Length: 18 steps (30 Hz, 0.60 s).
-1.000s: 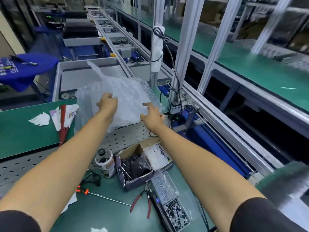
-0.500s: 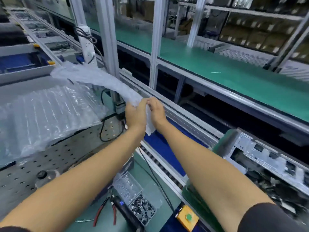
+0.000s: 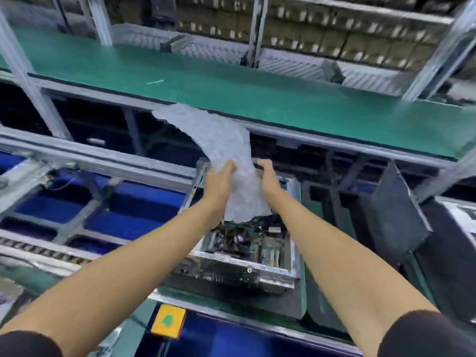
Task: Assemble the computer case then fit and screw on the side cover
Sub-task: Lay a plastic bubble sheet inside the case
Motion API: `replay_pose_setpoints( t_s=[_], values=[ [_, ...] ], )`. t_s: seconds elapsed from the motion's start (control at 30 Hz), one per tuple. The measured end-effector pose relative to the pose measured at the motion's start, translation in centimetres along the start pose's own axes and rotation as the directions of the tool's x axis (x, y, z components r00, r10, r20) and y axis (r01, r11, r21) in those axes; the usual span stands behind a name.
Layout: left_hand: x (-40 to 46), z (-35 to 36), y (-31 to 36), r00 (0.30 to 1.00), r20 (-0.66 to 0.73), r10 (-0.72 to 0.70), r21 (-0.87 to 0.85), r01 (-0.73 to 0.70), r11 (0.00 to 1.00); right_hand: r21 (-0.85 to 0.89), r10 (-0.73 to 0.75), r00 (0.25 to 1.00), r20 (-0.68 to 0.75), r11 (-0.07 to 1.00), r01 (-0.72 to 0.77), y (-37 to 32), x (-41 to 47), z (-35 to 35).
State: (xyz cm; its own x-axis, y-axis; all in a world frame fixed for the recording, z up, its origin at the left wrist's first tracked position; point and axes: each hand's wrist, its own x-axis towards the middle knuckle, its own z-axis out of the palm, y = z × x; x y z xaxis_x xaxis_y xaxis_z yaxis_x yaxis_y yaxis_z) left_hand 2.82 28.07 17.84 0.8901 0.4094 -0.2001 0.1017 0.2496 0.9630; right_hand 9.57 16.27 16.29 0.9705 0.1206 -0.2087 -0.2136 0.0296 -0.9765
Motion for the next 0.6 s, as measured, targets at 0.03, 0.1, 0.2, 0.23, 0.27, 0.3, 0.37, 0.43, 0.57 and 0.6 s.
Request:
replay_pose_setpoints(
  t_s=[0.03, 0.1, 0.2, 0.23, 0.27, 0.3, 0.37, 0.43, 0.57, 0.6],
  values=[
    [0.0, 0.7, -0.7, 0.999, 0.025, -0.025, -0.016, 0.026, 1.000, 0.046, 0.043, 0.999, -0.002, 0.998, -0.043, 0.3, 0.2, -2.3],
    [0.4, 1.0, -2.3, 0.993, 0.049, -0.111, -0.015, 0.112, 0.994, -0.013, 0.099, 0.995, -0.027, 0.995, -0.099, 1.1, 0.5, -6.0],
    [1.0, -0.4, -5.0, 0.984, 0.084, -0.159, 0.101, 0.151, 0.983, -0.246, 0.140, 0.990, 0.014, 0.960, -0.133, 3.3, 0.2, -9.6],
    [1.1, -1.3, -5.8, 0.986, 0.107, -0.129, 0.202, 0.106, 0.974, -0.286, 0.096, 0.995, 0.038, 0.955, -0.082, 4.2, -0.1, -10.3],
    [1.2, -2.3, -6.7, 0.989, 0.121, -0.082, 0.337, 0.037, 0.941, -0.339, 0.045, 0.998, 0.035, 0.940, -0.031, 4.7, -0.3, -10.6],
    [1.2, -3.4, -7.6, 0.990, 0.138, -0.030, 0.479, -0.040, 0.877, -0.399, 0.005, 1.000, 0.024, 0.917, 0.005, 5.3, -0.7, -10.6],
    [1.3, -5.1, -9.3, 0.984, 0.171, 0.038, 0.669, -0.145, 0.729, -0.569, -0.026, 0.999, 0.038, 0.821, 0.043, 6.6, -1.4, -10.0],
    [1.6, -5.9, -11.0, 0.956, 0.234, 0.175, 0.761, -0.292, 0.580, -0.741, -0.030, 0.998, 0.059, 0.668, 0.064, 8.2, -2.1, -9.0],
    [2.9, -5.7, -11.8, 0.847, 0.477, 0.234, 0.830, -0.522, 0.195, -0.967, -0.148, 0.989, 0.003, 0.252, 0.041, 10.8, -3.5, -7.1],
    [3.3, -5.7, -11.9, 0.792, 0.599, 0.122, 0.795, -0.606, 0.034, -0.995, -0.233, 0.971, 0.051, 0.072, 0.070, 11.2, -3.5, -6.6]
  ],
)
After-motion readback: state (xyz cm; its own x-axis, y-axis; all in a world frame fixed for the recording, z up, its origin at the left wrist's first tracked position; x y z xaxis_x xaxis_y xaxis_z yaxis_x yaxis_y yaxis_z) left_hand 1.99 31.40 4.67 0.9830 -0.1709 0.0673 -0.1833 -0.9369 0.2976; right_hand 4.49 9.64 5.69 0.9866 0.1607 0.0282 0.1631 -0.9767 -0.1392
